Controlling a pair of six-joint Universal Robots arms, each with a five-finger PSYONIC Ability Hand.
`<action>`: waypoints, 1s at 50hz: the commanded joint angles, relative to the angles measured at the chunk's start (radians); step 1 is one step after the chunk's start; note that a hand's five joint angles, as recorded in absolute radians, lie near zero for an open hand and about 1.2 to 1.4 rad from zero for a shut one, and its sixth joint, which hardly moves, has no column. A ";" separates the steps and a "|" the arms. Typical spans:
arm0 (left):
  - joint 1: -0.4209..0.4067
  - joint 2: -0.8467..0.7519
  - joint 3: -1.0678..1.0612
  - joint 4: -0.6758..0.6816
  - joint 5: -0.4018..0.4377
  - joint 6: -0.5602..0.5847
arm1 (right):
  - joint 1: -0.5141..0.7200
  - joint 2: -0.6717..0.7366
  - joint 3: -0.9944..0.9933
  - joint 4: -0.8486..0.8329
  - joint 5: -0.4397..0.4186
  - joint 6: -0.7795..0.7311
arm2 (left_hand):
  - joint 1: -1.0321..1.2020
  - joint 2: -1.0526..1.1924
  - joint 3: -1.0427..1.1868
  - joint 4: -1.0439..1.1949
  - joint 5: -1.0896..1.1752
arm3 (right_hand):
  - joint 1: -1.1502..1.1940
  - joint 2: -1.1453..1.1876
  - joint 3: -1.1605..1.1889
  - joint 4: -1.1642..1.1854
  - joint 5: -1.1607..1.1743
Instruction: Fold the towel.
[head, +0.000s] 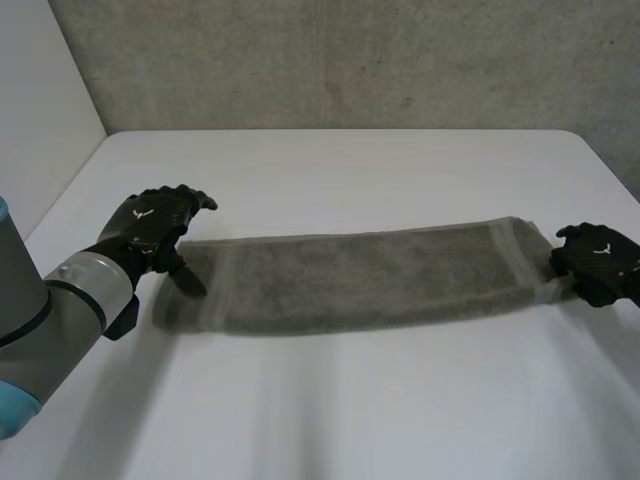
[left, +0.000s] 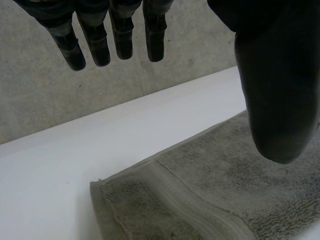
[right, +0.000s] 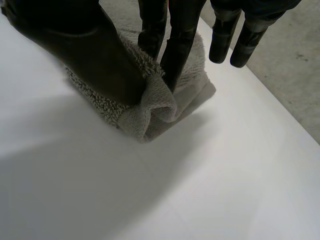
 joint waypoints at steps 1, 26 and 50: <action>0.001 0.002 0.000 -0.001 -0.001 0.000 | -0.067 -0.104 -0.012 0.004 -0.007 0.032 | -0.092 -0.060 -0.044 -0.052 -0.049 | 0.109 0.129 -0.006 -0.006 0.084; 0.009 0.018 -0.005 -0.001 -0.009 -0.002 | 0.505 -0.321 -0.263 0.003 0.072 0.144 | -0.092 -0.059 -0.044 -0.052 -0.049 | 0.109 0.129 -0.006 -0.006 0.084; 0.168 0.112 -0.041 -0.001 -0.008 -0.006 | 1.113 0.204 -0.543 -0.063 0.400 0.158 | -0.092 -0.059 -0.044 -0.052 -0.049 | -1.112 -1.092 -0.006 -0.006 -1.138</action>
